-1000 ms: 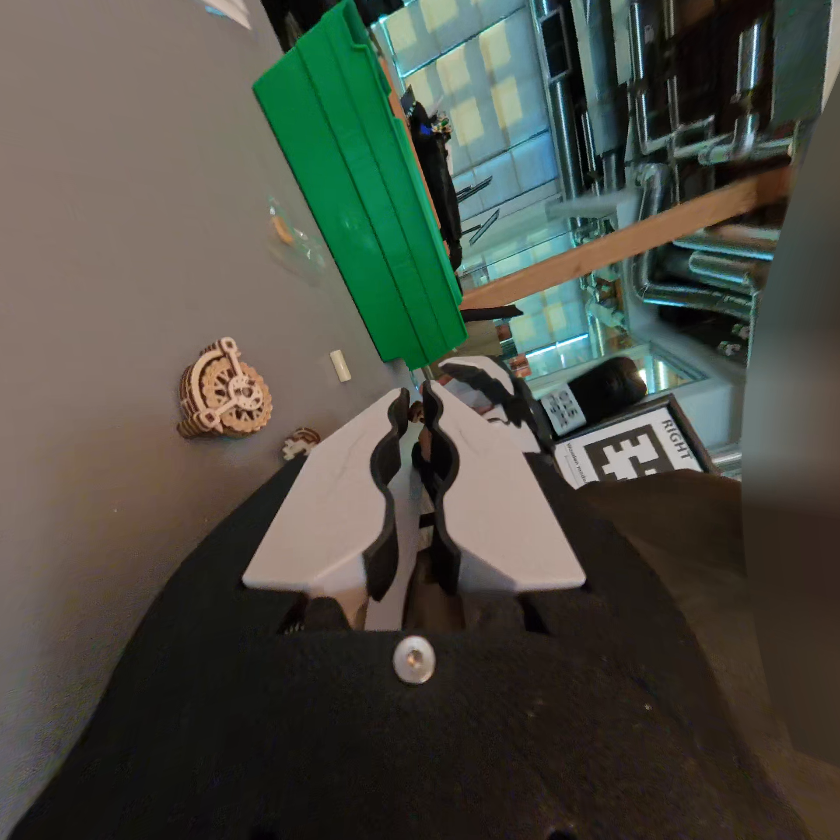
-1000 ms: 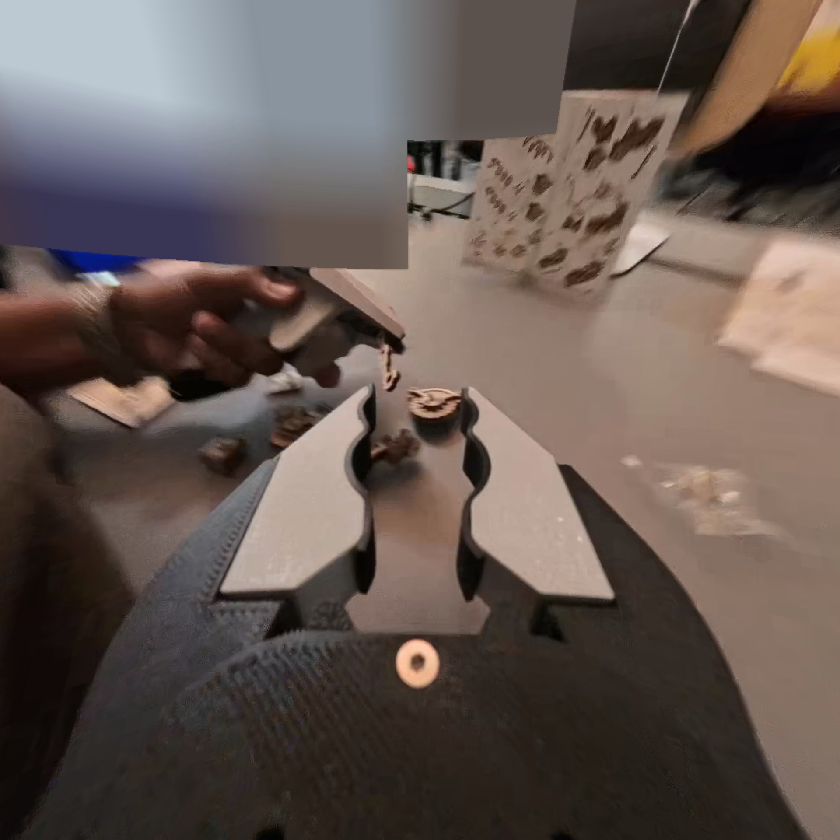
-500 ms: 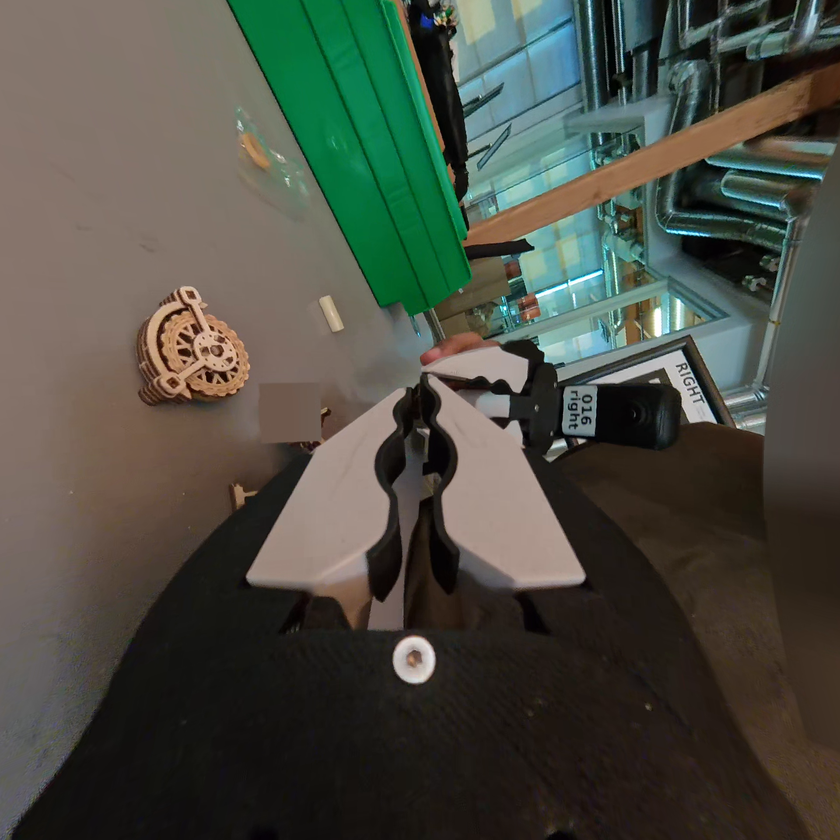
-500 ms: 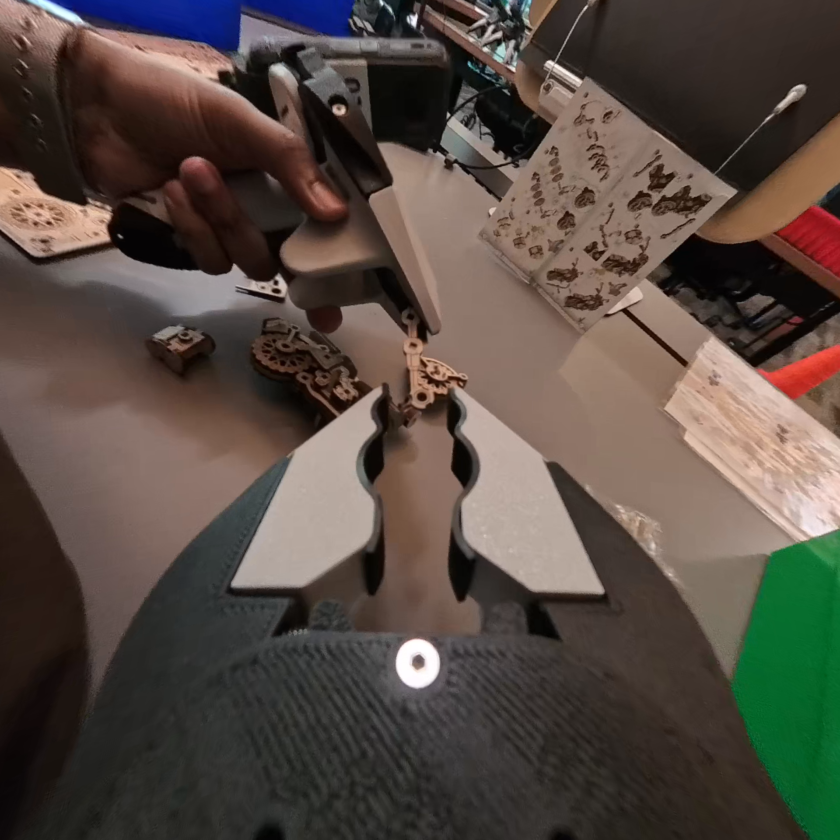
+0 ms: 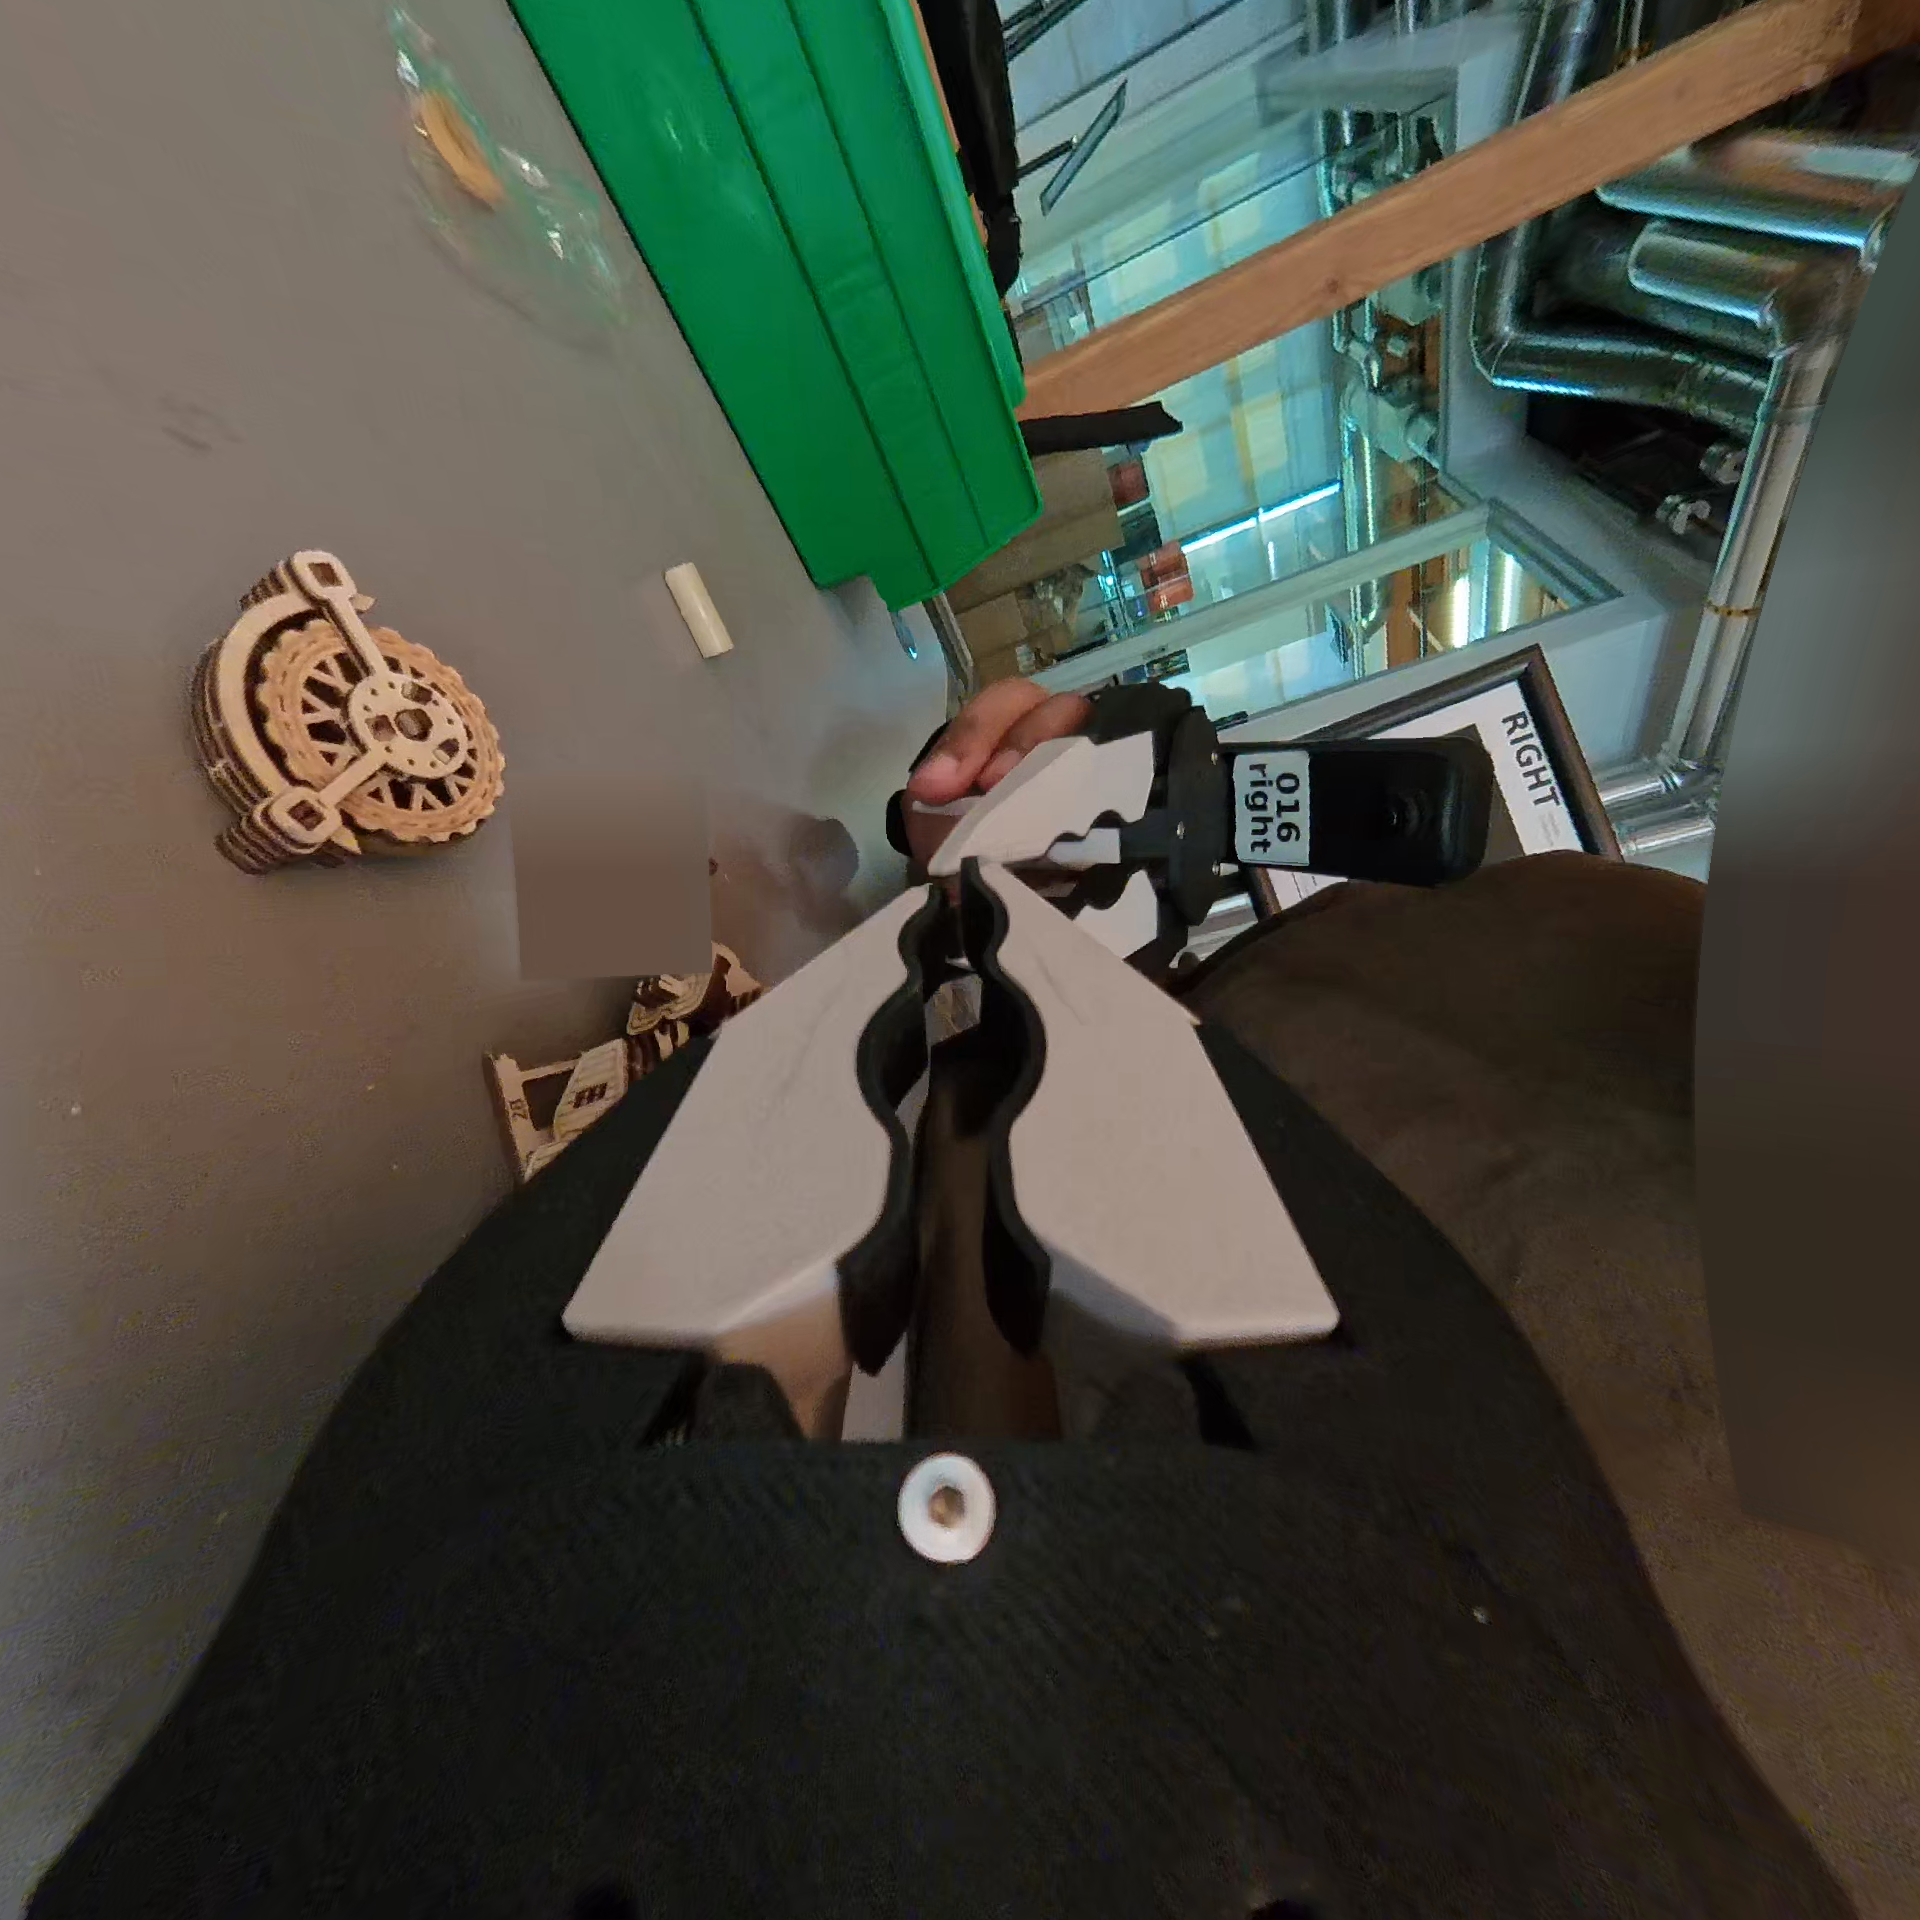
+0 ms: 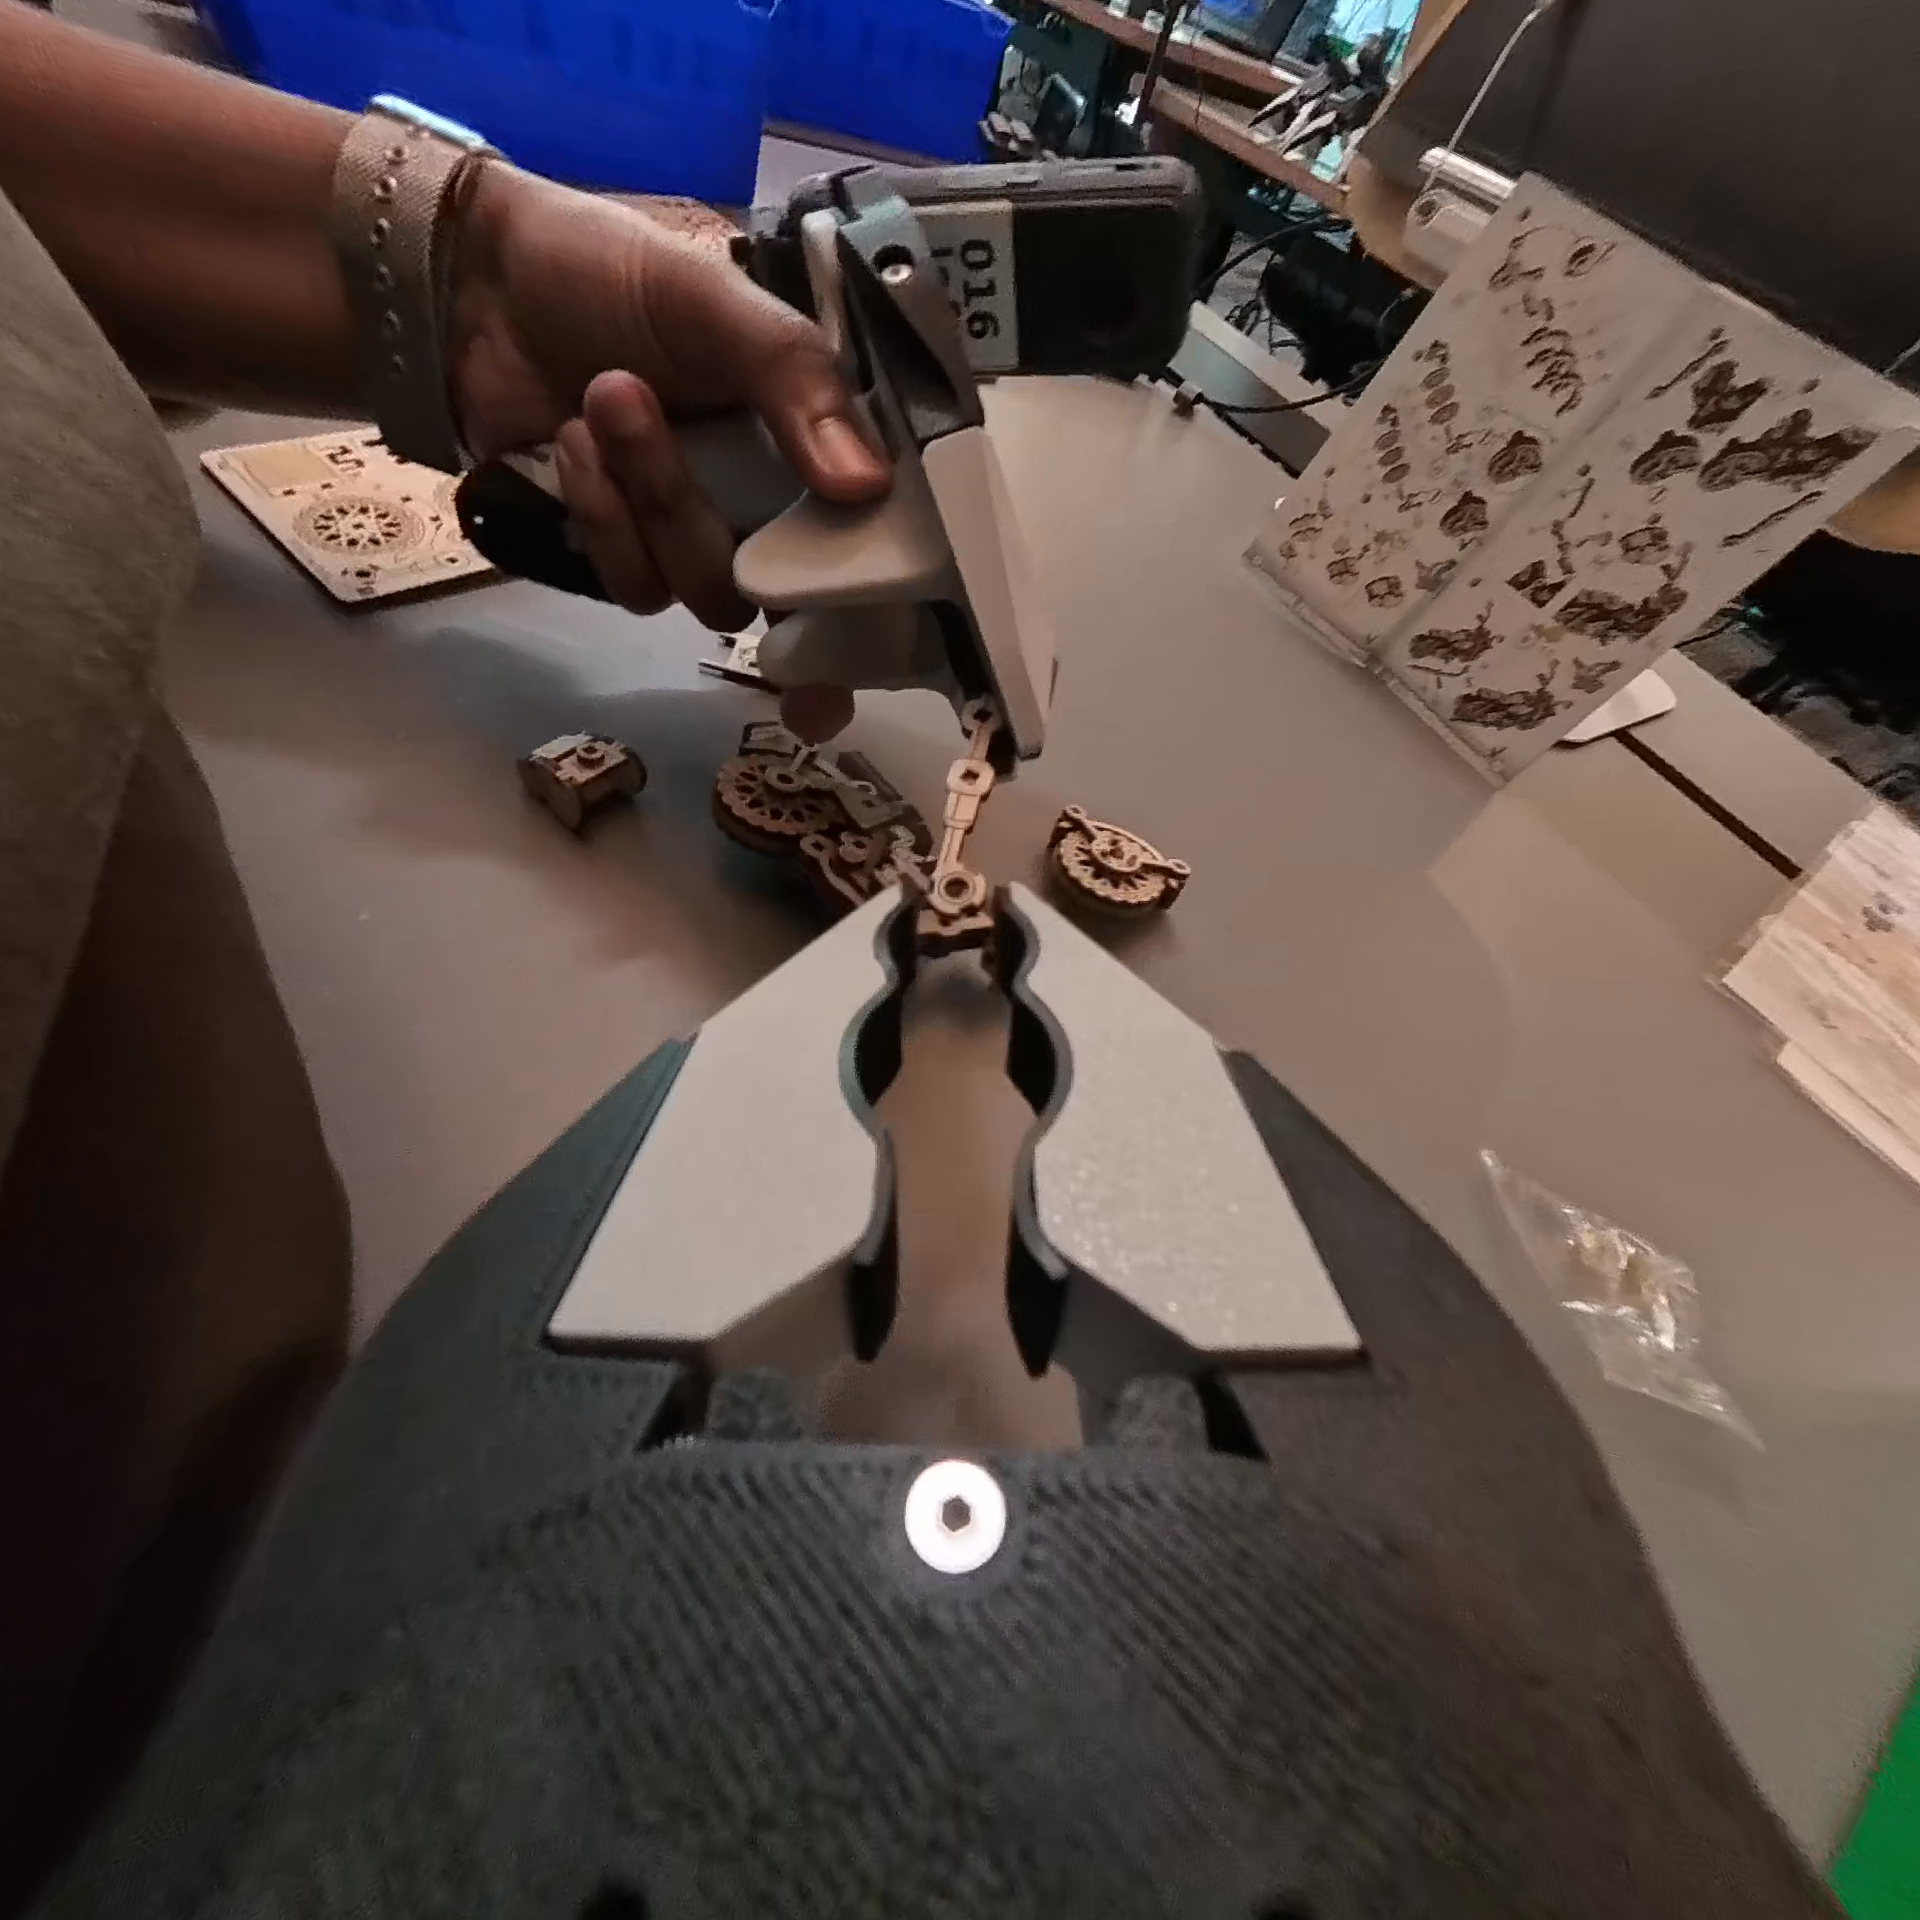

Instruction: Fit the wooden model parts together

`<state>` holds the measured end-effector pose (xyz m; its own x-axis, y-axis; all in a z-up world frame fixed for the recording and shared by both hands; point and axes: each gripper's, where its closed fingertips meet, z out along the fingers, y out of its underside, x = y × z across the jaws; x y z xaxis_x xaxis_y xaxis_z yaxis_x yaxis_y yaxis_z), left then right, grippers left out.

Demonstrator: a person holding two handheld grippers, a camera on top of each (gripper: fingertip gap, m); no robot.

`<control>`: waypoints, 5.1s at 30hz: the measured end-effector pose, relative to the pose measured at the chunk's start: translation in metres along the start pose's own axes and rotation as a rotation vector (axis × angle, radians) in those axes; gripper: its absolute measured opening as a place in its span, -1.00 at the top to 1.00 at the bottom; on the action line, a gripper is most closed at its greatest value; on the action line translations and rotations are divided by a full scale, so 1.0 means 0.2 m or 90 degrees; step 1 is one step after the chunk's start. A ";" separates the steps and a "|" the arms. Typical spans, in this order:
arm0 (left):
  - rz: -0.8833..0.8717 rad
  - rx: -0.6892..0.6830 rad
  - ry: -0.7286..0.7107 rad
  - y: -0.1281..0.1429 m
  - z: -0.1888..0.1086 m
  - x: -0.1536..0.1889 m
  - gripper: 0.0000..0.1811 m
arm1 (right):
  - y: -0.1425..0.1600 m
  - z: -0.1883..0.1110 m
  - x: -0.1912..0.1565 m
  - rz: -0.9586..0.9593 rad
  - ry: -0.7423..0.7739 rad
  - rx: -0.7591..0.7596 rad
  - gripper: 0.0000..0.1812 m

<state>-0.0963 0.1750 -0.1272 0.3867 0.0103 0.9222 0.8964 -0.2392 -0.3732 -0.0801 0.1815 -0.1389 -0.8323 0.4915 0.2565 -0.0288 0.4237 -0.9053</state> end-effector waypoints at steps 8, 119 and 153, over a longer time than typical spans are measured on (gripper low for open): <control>-0.009 -0.015 -0.005 0.02 0.00 -0.02 0.99 | -0.03 -0.01 -0.02 0.008 -0.021 0.019 0.90; 0.380 -0.162 -0.381 0.25 -0.20 -0.29 0.32 | 0.09 0.01 0.13 0.316 -0.002 -0.033 0.90; 0.884 -0.126 -0.559 0.22 -0.15 -0.19 0.40 | 0.23 0.08 -0.04 0.557 -0.081 -0.149 0.56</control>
<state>-0.0777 0.1358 -0.1752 0.8760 0.1899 -0.4433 -0.2290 -0.6452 -0.7289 -0.0840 0.1855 -0.1878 -0.5593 0.6283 -0.5408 0.7426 0.0897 -0.6637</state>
